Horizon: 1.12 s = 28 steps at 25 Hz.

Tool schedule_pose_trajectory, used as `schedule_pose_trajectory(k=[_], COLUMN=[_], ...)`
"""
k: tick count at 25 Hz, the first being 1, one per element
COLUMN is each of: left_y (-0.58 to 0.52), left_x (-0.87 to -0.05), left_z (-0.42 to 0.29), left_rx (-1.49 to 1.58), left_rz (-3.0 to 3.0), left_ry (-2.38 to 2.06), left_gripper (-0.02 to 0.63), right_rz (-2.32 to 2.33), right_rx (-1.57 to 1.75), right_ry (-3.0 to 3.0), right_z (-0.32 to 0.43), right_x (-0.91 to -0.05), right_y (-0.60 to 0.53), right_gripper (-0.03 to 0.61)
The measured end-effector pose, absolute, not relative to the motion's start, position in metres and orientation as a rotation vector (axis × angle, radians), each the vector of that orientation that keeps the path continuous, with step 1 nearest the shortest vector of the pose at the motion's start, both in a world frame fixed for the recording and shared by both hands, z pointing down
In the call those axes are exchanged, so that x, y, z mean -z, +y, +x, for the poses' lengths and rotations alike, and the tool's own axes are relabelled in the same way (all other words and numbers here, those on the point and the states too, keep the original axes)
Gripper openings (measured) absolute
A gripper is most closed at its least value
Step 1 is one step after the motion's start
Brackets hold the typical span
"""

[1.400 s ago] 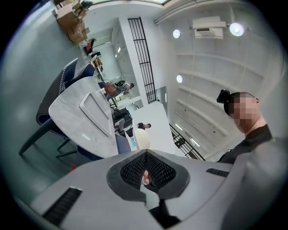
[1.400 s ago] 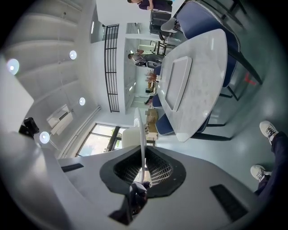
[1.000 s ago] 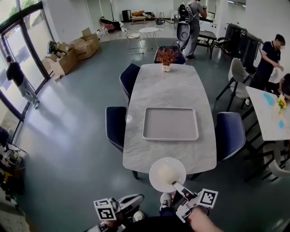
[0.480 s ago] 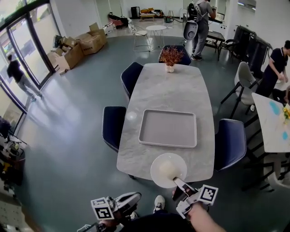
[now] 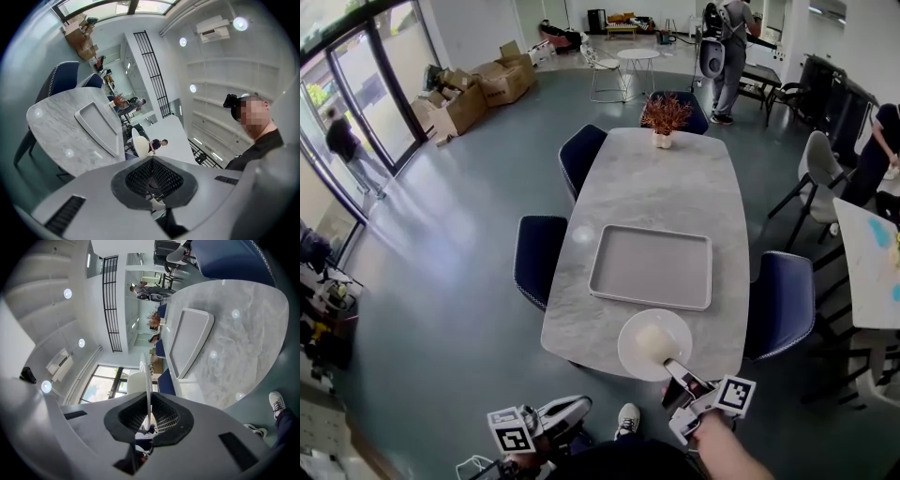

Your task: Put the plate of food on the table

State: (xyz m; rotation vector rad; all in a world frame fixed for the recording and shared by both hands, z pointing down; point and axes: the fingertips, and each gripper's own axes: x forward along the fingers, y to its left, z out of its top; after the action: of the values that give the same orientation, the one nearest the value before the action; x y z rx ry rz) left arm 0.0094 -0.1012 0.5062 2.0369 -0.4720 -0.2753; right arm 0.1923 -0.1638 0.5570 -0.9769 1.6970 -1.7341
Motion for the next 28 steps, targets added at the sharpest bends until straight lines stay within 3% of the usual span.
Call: schedule_pose_trajectory(k=[28], left_y=[-0.11], left_x=[-0.52], left_z=[-0.026], left_rx=[0.24], left_rz=[2.004], left_ry=[-0.453], left_gripper=[0.006], right_rz=[-1.165], right_rx=[1.631], right_ry=[1.584], right_z=[0.224], right_x=[-0.594], right_y=[-0.228], right_gripper=[0.026])
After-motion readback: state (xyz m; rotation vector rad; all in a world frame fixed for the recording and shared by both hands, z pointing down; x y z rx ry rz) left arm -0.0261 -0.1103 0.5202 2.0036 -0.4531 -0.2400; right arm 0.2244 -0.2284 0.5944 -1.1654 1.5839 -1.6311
